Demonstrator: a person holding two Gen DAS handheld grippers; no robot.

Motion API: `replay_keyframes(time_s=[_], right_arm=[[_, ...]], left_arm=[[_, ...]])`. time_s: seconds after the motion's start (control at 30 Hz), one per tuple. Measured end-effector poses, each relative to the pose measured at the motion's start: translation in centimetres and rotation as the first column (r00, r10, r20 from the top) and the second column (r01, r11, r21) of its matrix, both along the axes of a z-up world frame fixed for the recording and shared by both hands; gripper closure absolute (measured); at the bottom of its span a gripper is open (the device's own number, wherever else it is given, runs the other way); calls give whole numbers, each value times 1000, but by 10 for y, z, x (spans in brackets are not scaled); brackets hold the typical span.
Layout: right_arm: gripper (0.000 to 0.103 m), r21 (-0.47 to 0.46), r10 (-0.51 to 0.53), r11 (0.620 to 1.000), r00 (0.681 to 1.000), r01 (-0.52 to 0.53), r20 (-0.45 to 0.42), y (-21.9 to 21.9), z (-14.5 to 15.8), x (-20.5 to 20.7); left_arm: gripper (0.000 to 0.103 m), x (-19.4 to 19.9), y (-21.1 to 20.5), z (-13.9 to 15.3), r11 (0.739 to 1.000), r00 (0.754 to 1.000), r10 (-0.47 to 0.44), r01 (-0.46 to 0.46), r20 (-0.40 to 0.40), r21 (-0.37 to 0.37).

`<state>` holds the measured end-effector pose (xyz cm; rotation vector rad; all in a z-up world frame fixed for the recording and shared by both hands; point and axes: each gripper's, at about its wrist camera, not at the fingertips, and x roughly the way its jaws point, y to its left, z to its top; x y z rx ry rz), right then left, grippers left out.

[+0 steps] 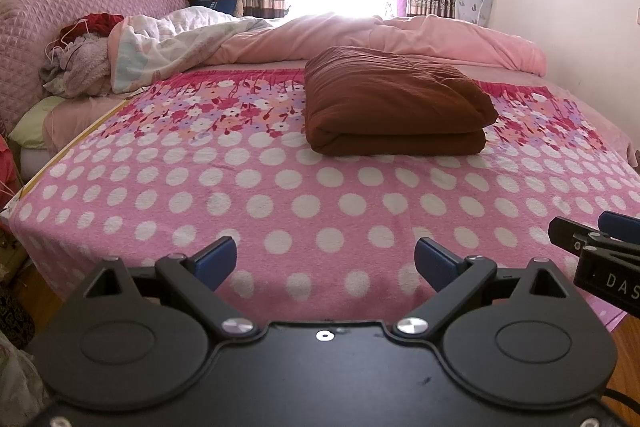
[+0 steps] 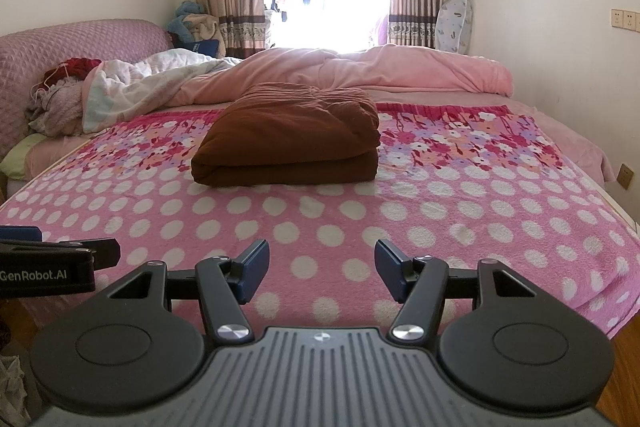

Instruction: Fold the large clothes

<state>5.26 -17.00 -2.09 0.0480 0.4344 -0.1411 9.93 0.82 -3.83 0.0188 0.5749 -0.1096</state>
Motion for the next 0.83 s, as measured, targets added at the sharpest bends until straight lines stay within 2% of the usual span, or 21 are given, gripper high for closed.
replay_keyframes(time_s=[0.83], right_arm=[[32,0,2,1000,1000,-2,-1,0,1,0]], left_arm=[[4,-3,1,2,1000,1000,-8,8,9,1]])
